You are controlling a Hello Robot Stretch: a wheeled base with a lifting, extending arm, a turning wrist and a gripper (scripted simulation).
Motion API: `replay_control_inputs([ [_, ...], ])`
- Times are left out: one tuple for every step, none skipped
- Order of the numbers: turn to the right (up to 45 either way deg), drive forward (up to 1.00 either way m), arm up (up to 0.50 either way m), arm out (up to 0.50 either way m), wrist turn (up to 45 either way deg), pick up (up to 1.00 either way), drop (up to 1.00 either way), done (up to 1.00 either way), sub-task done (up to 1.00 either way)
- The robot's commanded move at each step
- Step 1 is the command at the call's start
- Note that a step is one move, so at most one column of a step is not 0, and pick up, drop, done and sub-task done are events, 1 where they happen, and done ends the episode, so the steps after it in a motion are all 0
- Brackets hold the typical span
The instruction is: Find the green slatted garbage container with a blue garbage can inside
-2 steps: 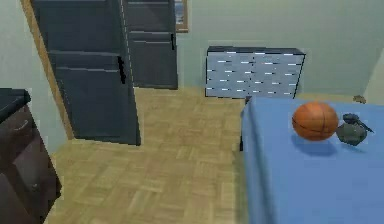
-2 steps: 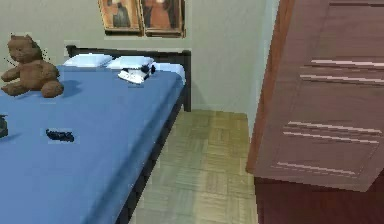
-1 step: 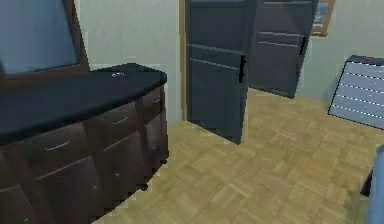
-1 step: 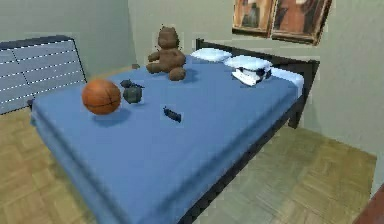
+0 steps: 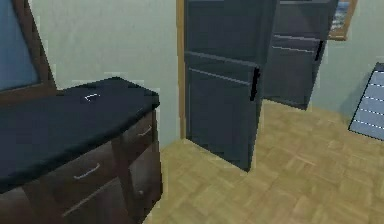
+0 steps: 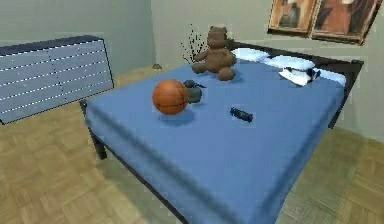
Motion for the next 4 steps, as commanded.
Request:
replay_control_inputs([
  [42.0, 0.00, 0.00, 0.00, 0.0, 0.00, 0.00, 0.00, 0.00],
  [0.0, 1.00, 0.00, 0.00, 0.0, 0.00, 0.00, 0.00, 0.00],
  [0.0, 0.80, 0.00, 0.00, 0.0, 0.00, 0.00, 0.00, 0.00],
  [-45.0, 0.00, 0.00, 0.00, 0.0, 0.00, 0.00, 0.00, 0.00],
])
